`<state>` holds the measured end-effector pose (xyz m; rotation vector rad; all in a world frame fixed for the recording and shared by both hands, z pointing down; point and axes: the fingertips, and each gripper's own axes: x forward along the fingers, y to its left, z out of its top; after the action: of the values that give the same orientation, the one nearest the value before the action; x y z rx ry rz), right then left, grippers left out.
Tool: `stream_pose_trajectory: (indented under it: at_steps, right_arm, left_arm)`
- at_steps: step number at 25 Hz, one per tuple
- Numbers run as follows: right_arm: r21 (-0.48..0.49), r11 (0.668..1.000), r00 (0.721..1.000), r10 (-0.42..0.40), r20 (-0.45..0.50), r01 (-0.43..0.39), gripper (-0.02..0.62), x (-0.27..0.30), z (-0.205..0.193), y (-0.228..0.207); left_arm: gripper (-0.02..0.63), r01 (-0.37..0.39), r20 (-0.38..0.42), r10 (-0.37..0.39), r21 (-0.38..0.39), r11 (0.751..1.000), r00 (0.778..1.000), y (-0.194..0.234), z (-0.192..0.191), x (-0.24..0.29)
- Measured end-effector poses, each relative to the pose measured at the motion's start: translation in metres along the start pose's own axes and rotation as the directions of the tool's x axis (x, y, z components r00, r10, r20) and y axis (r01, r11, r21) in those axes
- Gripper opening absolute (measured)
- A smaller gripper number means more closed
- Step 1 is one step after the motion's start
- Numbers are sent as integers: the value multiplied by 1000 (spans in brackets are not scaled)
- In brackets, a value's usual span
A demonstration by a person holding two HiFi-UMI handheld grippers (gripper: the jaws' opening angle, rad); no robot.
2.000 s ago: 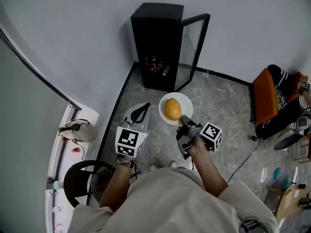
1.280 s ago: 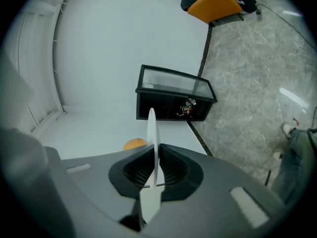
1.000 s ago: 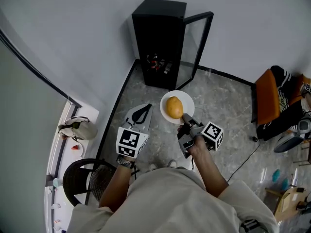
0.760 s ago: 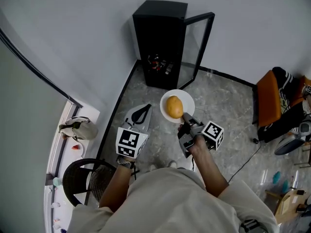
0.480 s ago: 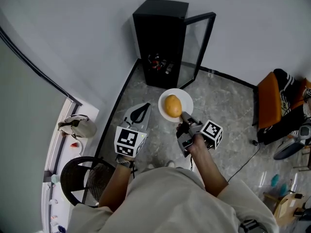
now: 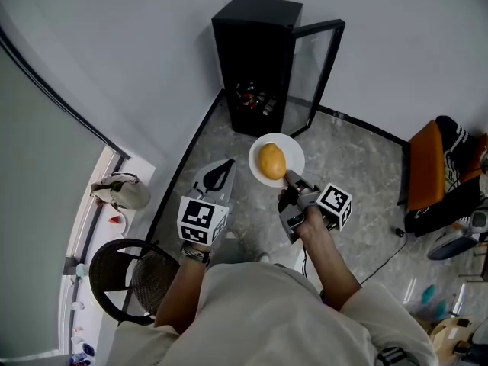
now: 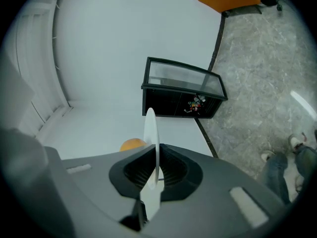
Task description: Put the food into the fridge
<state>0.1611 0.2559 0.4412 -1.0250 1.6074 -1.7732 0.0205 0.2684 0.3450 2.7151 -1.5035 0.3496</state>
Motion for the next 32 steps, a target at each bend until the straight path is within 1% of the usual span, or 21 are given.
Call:
stream_pose_trajectory:
  at_steps: [5, 14, 23, 32]
  right_arm:
    - [-2, 1000, 1000, 0, 7, 0, 21, 7, 9, -2]
    - [-9, 1000, 999, 1, 41, -1, 20, 58, 53, 2]
    - [-1, 1000, 997, -3, 73, 3, 21, 135, 84, 20]
    - [-8, 1000, 996, 11, 83, -10, 20, 211, 108, 45]
  left_arm:
    - [2, -3, 8, 3, -18, 1000, 1000, 8, -4, 12]
    - [2, 25, 3, -25, -23, 999, 1000, 47, -6, 78]
    - [2, 74, -1, -74, -12, 997, 997, 111, 5, 148]
    - [2, 87, -13, -88, -25, 996, 996, 175, 12, 203]
